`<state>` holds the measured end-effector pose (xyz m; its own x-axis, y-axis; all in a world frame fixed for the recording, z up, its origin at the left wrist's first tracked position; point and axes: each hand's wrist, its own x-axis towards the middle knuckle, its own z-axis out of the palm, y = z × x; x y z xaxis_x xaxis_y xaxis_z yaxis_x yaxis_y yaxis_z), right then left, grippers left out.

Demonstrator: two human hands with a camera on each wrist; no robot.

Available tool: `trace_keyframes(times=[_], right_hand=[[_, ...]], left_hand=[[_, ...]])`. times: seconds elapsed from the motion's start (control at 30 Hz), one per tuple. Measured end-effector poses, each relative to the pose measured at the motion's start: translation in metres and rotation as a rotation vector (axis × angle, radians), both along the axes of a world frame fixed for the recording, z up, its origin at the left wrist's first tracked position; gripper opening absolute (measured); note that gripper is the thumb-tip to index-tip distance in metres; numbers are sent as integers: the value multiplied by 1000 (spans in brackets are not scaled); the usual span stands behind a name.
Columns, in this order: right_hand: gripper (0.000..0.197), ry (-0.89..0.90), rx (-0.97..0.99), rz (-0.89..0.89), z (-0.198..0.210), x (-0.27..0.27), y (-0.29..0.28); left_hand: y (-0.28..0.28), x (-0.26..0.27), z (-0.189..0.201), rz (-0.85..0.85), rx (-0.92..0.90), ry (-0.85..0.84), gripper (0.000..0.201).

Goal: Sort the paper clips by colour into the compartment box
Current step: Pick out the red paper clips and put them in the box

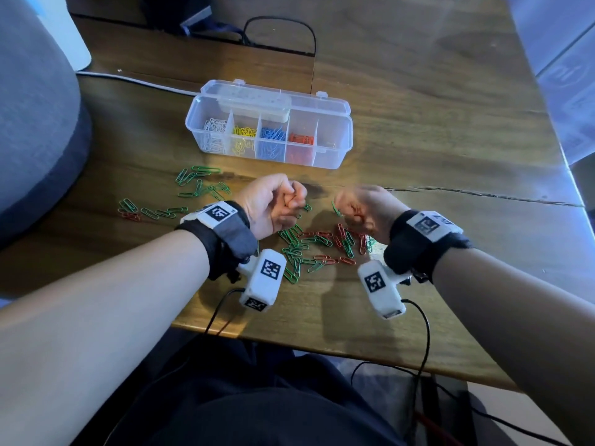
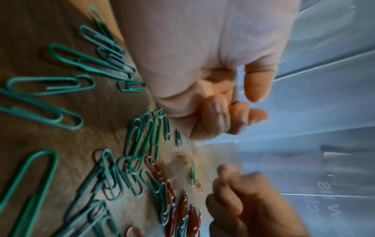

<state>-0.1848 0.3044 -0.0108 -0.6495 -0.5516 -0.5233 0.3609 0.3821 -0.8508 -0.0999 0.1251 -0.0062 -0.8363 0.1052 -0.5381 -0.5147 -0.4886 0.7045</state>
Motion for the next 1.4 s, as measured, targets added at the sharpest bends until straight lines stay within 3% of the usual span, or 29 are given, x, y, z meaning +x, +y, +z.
trace_keyframes(times=[0.07, 0.13, 0.2, 0.23, 0.3, 0.4, 0.47, 0.6, 0.67, 0.77, 0.87, 0.93, 1.03, 1.1, 1.2, 1.27, 1.33, 1.4], right_hand=[[9, 399, 303, 244, -1, 4, -1], [8, 663, 467, 471, -1, 11, -4], [17, 747, 565, 564, -4, 17, -5], [20, 772, 604, 571, -6, 19, -5], [20, 795, 657, 587, -6, 19, -7], [16, 747, 617, 583, -5, 15, -11], [9, 639, 513, 456, -9, 11, -10], [21, -79, 30, -146, -7, 2, 3], [20, -300, -150, -296, 1, 0, 13], [17, -330, -164, -322, 6, 0, 24], [15, -8, 169, -209, -1, 4, 24], [10, 299, 441, -42, -5, 10, 21], [14, 647, 623, 218, -12, 16, 16], [13, 717, 708, 312, -16, 18, 12], [13, 692, 770, 346, -17, 16, 3], [15, 645, 773, 375, -17, 13, 0], [17, 565, 691, 367, -15, 8, 0], [22, 384, 518, 238, -11, 3, 1]], left_hand=[[3, -3, -4, 28, -87, -38, 19], [4, -6, -6, -26, -477, -21, 19], [4, -4, -8, -179, -992, 93, 9], [5, -2, -7, -260, -1157, 163, 4], [7, 2, -6, -431, -1308, 206, 1], [15, 7, -7, -606, -1383, 226, 10], [19, 7, -10, -630, -1437, 244, 9], [21, 3, -14, -621, -1510, 259, 9], [20, 2, -15, -659, -1544, 289, 10], [20, 2, -17, -741, -1637, 304, 12], [19, 4, -22, -774, -1704, 284, 15], [20, 4, -24, -817, -1682, 251, 17], [21, 2, -22, -863, -1645, 213, 16], [19, 1, -20, -811, -1591, 208, 10], [10, 1, -14, -592, -1439, 243, 13], [6, 3, -8, -382, -1182, 208, 16], [6, 7, -3, -92, -686, 102, 20], [6, 12, 2, 135, -243, 16, 21]])
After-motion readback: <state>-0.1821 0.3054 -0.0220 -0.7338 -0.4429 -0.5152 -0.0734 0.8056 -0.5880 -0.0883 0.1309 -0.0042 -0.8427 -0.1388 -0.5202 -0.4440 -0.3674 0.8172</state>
